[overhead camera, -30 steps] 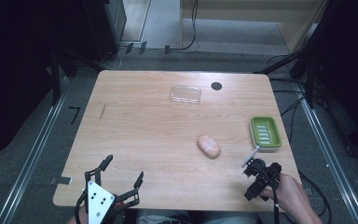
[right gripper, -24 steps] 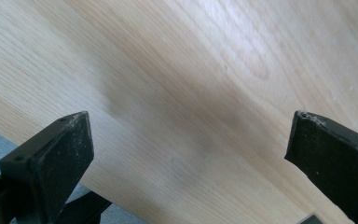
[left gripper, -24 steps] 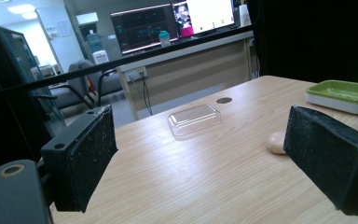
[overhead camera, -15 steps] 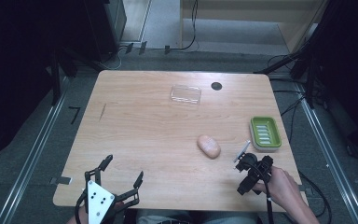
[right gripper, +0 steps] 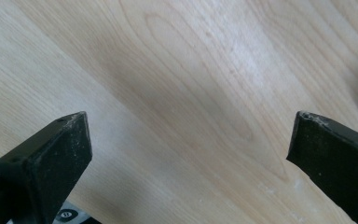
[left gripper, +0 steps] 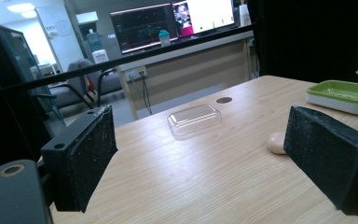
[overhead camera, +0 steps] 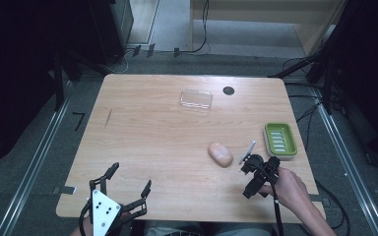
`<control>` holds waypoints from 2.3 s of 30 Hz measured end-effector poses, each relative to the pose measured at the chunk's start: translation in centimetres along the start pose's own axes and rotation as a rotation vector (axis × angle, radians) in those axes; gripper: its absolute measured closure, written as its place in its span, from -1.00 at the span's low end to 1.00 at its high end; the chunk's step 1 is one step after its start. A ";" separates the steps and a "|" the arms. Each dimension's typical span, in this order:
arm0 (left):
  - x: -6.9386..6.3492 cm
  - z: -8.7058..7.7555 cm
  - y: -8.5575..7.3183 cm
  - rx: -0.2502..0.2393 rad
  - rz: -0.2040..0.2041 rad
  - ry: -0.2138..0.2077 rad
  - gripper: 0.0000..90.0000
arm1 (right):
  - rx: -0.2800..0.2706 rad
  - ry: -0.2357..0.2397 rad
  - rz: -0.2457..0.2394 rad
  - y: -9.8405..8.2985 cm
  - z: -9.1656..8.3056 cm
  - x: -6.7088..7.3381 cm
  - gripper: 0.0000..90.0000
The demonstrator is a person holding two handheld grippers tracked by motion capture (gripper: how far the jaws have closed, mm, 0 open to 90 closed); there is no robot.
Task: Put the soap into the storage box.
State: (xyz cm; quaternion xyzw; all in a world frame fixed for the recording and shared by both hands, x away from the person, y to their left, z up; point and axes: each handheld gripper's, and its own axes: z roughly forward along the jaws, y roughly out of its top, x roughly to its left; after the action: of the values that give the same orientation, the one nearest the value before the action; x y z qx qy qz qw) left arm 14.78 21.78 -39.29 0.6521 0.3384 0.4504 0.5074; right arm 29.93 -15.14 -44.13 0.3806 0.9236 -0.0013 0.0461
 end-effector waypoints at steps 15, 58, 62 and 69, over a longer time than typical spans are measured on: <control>0.0 0.0 0.0 -0.003 -0.005 0.002 -0.78 | -0.042 -0.003 -0.017 2.8 -1.1 0.1 -1.00; 0.1 0.0 0.0 -0.006 0.001 0.001 -0.78 | -0.068 0.069 -0.017 10.8 -1.2 -1.0 -1.00; 0.1 0.0 0.0 -0.007 -0.003 0.002 -0.78 | -0.053 0.078 -0.002 11.5 -0.8 -1.4 -1.00; 0.1 0.0 -0.1 -0.007 -0.003 0.002 -0.78 | -0.034 0.078 0.012 12.7 0.2 -1.6 -1.00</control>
State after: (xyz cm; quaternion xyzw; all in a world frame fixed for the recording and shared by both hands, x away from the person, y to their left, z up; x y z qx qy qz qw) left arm 14.80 21.84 -39.34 0.6495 0.3382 0.4513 0.5099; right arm 39.94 -7.26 -43.74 0.3853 0.9222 0.0295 0.0165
